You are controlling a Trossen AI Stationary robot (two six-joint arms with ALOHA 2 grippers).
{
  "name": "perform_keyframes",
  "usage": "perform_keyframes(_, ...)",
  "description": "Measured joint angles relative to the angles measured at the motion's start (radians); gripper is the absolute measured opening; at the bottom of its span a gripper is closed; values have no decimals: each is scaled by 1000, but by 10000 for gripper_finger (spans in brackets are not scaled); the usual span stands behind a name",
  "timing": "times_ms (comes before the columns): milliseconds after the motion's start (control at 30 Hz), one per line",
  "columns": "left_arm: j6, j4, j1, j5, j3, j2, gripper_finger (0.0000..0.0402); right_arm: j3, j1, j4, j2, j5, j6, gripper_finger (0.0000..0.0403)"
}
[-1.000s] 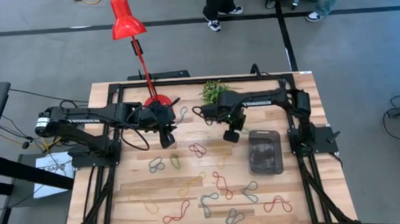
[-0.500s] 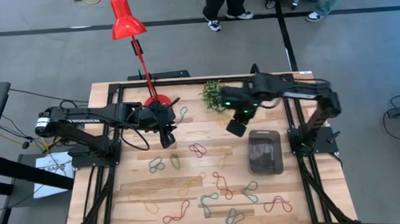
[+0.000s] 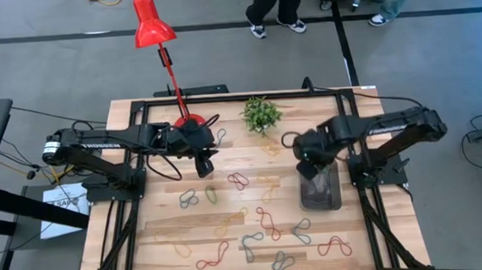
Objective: Pick and place items into bin
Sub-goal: Put the green rubber band into the black bin
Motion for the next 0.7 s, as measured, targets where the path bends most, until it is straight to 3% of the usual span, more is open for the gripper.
perform_keyframes(167,18,1,0,-33,0,0,88,-110,43,123,4,-20,13,1)
perform_keyframes(500,15,0,0,-30,0,0,88,-217,18,155,150,7,42,1)
perform_keyframes(700,12,-1,0,-30,0,0,88,-227,-7,159,230,-24,-22,31)
